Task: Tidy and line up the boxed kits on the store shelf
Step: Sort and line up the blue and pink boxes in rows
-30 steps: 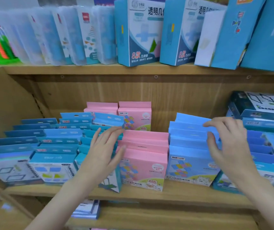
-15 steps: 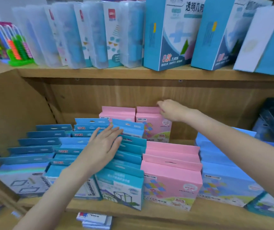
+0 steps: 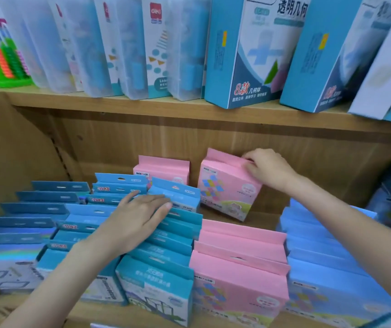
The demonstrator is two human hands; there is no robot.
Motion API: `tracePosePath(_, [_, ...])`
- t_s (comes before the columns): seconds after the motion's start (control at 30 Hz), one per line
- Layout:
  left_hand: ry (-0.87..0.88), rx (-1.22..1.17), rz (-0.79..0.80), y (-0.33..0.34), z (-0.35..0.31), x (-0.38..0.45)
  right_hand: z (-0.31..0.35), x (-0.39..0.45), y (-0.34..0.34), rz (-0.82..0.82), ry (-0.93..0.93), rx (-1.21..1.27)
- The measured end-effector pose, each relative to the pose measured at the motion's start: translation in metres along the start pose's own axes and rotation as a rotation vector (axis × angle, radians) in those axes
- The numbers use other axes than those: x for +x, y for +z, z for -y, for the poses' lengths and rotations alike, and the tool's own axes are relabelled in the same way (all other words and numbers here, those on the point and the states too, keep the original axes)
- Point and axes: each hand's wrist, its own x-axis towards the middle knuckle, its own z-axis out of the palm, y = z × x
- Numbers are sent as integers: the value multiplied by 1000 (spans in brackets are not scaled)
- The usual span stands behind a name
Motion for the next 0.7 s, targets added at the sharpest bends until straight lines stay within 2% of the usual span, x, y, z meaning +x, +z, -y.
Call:
tracePosePath(0.07, [9,3,-14,0,-2,-1,-9,-7,-22,23,14,80])
tracePosePath(0.13, [17,-17,-35,0,-4,-2,-14,-17,-37,119,-21,106])
tracePosePath(0.3, [8,4,-25,-2,-5,-1,-3,-36,-16,342,-129,-57])
tracePosePath(0.4, [-5,7,-22,-4,-5,-1,9,-32,-19,551,-136,-100])
tracePosePath(0.47, [-25,8,-23,-3,-4,1,23,-16,-30,499,-132,3])
tracePosePath(0.57, [-54,29,-11,-1,-3,5,55,22,-16,259,-182,48])
tracePosePath(0.7, [-78,89,4,-3,-2,8,92,57,32,267,-230,107])
